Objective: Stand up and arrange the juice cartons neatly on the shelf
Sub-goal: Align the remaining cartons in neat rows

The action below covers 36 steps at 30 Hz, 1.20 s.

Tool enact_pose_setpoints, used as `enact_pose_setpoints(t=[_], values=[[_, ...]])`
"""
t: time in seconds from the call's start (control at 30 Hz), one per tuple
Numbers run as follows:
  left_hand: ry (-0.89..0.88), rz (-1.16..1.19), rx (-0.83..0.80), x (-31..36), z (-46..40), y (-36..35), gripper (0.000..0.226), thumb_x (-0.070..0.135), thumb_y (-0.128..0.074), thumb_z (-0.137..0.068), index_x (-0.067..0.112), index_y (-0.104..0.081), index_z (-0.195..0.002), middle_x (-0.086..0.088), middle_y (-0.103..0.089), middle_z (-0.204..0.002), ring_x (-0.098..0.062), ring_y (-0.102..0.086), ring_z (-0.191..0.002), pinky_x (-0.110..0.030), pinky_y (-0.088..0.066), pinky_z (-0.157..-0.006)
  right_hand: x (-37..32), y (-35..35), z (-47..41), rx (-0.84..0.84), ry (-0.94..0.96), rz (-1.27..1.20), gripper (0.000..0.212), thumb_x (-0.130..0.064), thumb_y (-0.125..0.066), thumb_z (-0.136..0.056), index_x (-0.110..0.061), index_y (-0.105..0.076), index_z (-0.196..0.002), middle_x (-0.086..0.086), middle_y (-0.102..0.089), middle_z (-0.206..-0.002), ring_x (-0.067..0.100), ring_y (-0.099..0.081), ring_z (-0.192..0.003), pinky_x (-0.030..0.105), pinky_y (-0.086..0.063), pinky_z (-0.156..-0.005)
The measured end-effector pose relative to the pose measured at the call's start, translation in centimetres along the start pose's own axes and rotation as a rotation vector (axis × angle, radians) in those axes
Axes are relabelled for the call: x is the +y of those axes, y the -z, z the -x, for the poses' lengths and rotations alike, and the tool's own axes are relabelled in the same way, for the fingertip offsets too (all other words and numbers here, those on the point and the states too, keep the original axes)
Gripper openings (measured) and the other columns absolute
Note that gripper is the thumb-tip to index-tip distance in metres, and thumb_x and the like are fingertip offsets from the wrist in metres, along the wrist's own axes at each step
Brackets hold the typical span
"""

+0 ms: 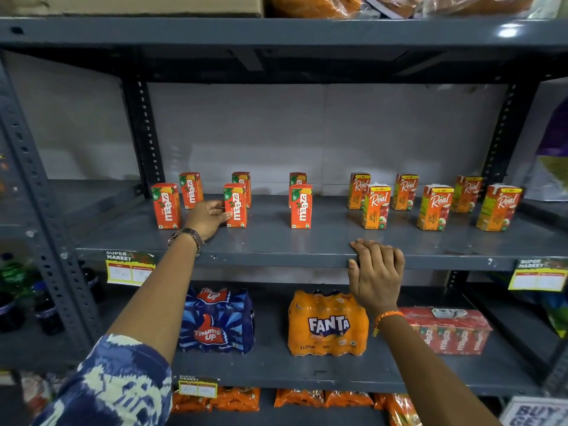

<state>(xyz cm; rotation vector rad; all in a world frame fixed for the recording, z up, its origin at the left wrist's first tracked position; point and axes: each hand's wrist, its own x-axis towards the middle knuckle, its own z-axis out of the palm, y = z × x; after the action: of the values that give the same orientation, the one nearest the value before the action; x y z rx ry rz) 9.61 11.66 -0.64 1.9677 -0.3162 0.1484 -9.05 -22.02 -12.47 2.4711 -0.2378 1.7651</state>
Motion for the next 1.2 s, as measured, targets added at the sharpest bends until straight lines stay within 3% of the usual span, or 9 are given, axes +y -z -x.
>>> enact_pose_setpoints(t=[0.37, 0.43, 0.5, 0.57, 0.6, 0.7, 0.8, 1.0, 1.2], values=[[-0.022, 0.049, -0.003, 0.7, 1.1, 0.3, 0.055, 0.009, -0.074, -0.086, 0.008, -0.057, -0.137, -0.004, -0.066, -0.131, -0.023, -0.063, -0.120, -0.044, -0.048, -0.109, 0.1, 0.5, 0.1, -0.040, 0.008, -0.003, 0.042, -0.042, -0.035, -0.100, -0.017, -0.062, -0.119, 0.007, -0.068, -0.119, 0.027, -0.056, -0.109, 0.047, -0.037, -0.100], [-0.059, 0.091, 0.172, 0.5, 2.0, 1.2, 0.052, 0.006, -0.079, -0.080, 0.012, -0.063, -0.129, 0.003, -0.069, -0.117, -0.016, -0.068, -0.106, -0.030, -0.056, -0.095, 0.2, 0.3, 0.2, -0.035, 0.011, -0.009, 0.041, -0.042, -0.036, -0.100, -0.017, -0.062, -0.120, 0.006, -0.068, -0.120, 0.027, -0.056, -0.110, 0.047, -0.037, -0.100], [-0.098, 0.116, 0.555, 0.1, 3.3, 2.5, 0.042, 0.003, -0.081, -0.073, 0.012, -0.069, -0.113, -0.001, -0.072, -0.102, -0.019, -0.072, -0.094, -0.020, -0.058, -0.077, 0.4, 0.0, 0.2, -0.025, 0.009, -0.009, 0.040, -0.042, -0.037, -0.099, -0.018, -0.061, -0.120, 0.006, -0.067, -0.120, 0.027, -0.056, -0.110, 0.047, -0.037, -0.100], [-0.074, 0.052, 0.851, -0.3, 4.2, 3.8, 0.051, 0.006, -0.083, -0.068, 0.009, -0.062, -0.115, -0.012, -0.067, -0.115, -0.029, -0.068, -0.102, -0.031, -0.055, -0.083, 0.3, -0.3, 0.1, -0.017, 0.002, -0.006, 0.039, -0.041, -0.038, -0.099, -0.018, -0.061, -0.120, 0.005, -0.067, -0.120, 0.028, -0.057, -0.110, 0.048, -0.037, -0.099], [-0.005, 0.011, 0.885, -0.4, 4.1, 4.3, 0.065, 0.008, -0.086, -0.066, 0.008, -0.055, -0.123, -0.015, -0.058, -0.127, -0.033, -0.062, -0.111, -0.036, -0.051, -0.091, 0.3, -0.4, 0.1, -0.014, -0.001, -0.005, 0.039, -0.041, -0.039, -0.098, -0.018, -0.062, -0.120, 0.005, -0.067, -0.120, 0.028, -0.057, -0.109, 0.048, -0.037, -0.099], [0.201, -0.098, 0.668, -0.2, 3.2, 5.3, 0.096, 0.017, -0.092, -0.064, 0.001, -0.037, -0.141, -0.021, -0.039, -0.146, -0.040, -0.046, -0.131, -0.045, -0.041, -0.108, 0.1, -0.3, 0.0, -0.011, -0.005, -0.008, 0.037, -0.040, -0.040, -0.098, -0.018, -0.061, -0.119, 0.004, -0.066, -0.119, 0.028, -0.056, -0.108, 0.048, -0.036, -0.099], [0.219, -0.251, 0.532, -0.4, 2.2, 5.5, 0.092, 0.028, -0.091, -0.066, -0.003, -0.042, -0.138, -0.024, -0.046, -0.141, -0.040, -0.046, -0.133, -0.048, -0.041, -0.107, 0.0, -0.2, -0.1, -0.015, -0.018, -0.021, 0.037, -0.040, -0.040, -0.097, -0.019, -0.061, -0.119, 0.004, -0.065, -0.119, 0.027, -0.055, -0.108, 0.047, -0.034, -0.101], [0.241, -0.320, 0.551, -0.9, 1.6, 5.4, 0.068, 0.023, -0.088, -0.072, -0.002, -0.057, -0.127, -0.025, -0.063, -0.129, -0.043, -0.061, -0.120, -0.051, -0.052, -0.096, -0.2, 0.1, -0.1, -0.042, -0.024, -0.021, 0.037, -0.040, -0.038, -0.098, -0.019, -0.060, -0.120, 0.003, -0.064, -0.120, 0.028, -0.055, -0.109, 0.048, -0.034, -0.102], [0.271, -0.310, 0.564, -0.6, 1.7, 5.5, 0.064, 0.024, -0.088, -0.071, -0.002, -0.061, -0.124, -0.025, -0.066, -0.125, -0.042, -0.064, -0.116, -0.049, -0.053, -0.092, -0.4, 0.4, -0.1, -0.063, -0.032, -0.012, 0.039, -0.040, -0.037, -0.098, -0.018, -0.060, -0.121, 0.005, -0.065, -0.121, 0.028, -0.055, -0.111, 0.048, -0.034, -0.103]])
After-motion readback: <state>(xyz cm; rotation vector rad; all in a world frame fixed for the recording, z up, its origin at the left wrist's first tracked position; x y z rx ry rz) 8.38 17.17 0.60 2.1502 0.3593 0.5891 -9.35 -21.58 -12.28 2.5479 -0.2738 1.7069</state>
